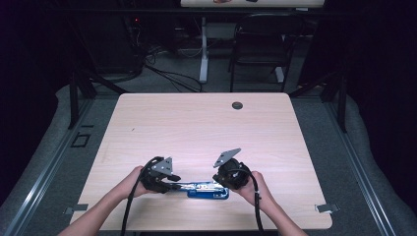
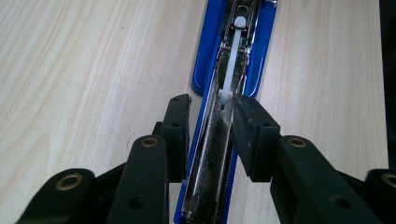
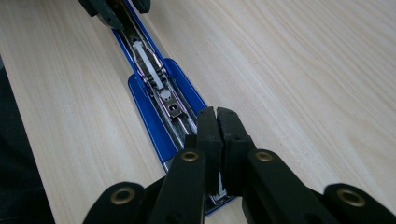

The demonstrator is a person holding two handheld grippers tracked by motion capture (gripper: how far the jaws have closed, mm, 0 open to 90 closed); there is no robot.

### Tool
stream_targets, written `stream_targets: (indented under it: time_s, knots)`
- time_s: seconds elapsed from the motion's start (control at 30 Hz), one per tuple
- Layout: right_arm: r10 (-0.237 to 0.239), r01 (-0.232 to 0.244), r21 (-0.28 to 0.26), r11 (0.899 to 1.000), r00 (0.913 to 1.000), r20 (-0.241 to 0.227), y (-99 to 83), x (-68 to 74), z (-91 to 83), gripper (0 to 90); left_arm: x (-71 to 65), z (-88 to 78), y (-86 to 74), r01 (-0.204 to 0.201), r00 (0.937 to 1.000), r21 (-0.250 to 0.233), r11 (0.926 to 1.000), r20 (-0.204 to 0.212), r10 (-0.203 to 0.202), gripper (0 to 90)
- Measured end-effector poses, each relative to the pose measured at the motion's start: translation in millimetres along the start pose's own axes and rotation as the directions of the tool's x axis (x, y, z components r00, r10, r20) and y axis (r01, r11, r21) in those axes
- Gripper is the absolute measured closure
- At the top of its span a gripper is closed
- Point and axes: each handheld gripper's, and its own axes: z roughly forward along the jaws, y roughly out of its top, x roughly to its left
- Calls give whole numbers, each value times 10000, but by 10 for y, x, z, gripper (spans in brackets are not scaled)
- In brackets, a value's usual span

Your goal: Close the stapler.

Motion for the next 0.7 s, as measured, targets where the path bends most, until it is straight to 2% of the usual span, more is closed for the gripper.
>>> stream_targets:
  time_s: [0.07, 0.13, 0.3, 0.47, 0.5, 0.57, 0.7]
  knots:
    - [-42, 43, 25, 10000, 10000, -11, 7, 6, 5, 891, 5, -1, -3, 10, 10000, -29, 10000, 93, -10, 671]
    - [-57, 57, 9, 10000, 10000, -25, 9, 15, 13, 891, 0, 2, -10, 42, 10000, -114, 9999, -56, -42, 670]
    - [-71, 71, 8, 10000, 9999, -106, 22, 25, 32, 891, -9, -10, -26, 96, 9999, -126, 9999, 83, -95, 657]
    - [-197, 194, -72, 9998, 9993, -326, 80, 74, 94, 893, -7, -21, -29, 61, 9999, -42, 10000, 82, -61, 646]
    - [-281, 280, -24, 9996, 9990, -352, 108, 106, 127, 893, -13, 0, -36, -15, 10000, 210, 9998, 30, 14, 640]
    - [-366, 363, -74, 9993, 9983, -450, 137, 134, 165, 894, -12, 13, -48, -21, 10000, 288, 9996, 36, 20, 627]
    - [-469, 464, -101, 9989, 9975, -533, 176, 175, 216, 893, -6, 5, -59, -1, 10000, 324, 9995, 35, 0, 624]
